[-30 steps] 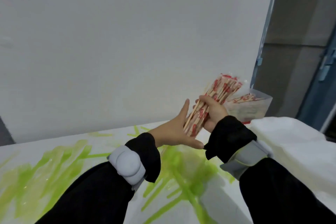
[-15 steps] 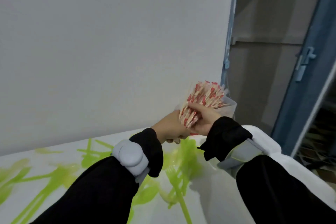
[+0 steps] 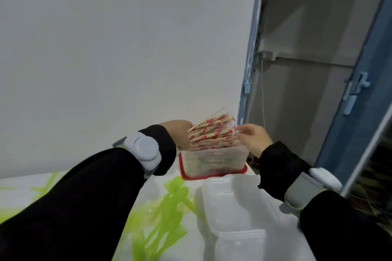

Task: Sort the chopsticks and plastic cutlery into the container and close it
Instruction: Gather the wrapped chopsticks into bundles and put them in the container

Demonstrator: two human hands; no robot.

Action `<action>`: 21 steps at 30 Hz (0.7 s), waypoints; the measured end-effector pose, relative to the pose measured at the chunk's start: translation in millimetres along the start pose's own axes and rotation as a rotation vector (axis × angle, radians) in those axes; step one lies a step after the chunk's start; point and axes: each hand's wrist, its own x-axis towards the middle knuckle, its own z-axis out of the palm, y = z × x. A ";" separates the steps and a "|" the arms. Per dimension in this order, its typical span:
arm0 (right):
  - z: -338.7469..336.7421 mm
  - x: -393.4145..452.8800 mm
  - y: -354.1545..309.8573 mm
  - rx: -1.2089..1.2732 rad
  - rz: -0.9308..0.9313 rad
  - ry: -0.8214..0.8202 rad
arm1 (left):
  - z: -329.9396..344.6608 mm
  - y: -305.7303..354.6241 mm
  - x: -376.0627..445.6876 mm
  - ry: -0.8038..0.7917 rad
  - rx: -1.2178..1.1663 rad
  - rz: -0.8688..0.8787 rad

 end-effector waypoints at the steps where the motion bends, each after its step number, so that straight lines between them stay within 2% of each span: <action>1: 3.1 1.9 3.3 -0.040 -0.029 -0.008 | 1.0 0.4 2.7 -0.031 0.017 0.011; 6: 4.6 40.0 27.6 -0.333 -0.206 -0.137 | 3.7 18.1 38.9 -0.314 0.034 -0.046; 10: 13.3 65.4 38.8 -0.698 -0.256 -0.237 | 13.4 21.0 53.9 -0.124 0.148 -0.099; 14: 26.4 84.9 47.3 -0.914 -0.269 -0.275 | 17.9 13.2 69.6 -0.070 0.061 -0.121; 17: 35.2 95.9 52.1 -1.040 -0.219 -0.278 | 22.3 18.8 73.6 0.058 -0.046 -0.226; 19: 39.3 99.1 50.9 -1.101 -0.165 -0.275 | 35.7 25.3 75.1 0.146 0.019 -0.267; 21: 44.7 102.6 47.3 -1.140 -0.141 -0.252 | 53.1 29.4 78.1 0.150 0.114 -0.293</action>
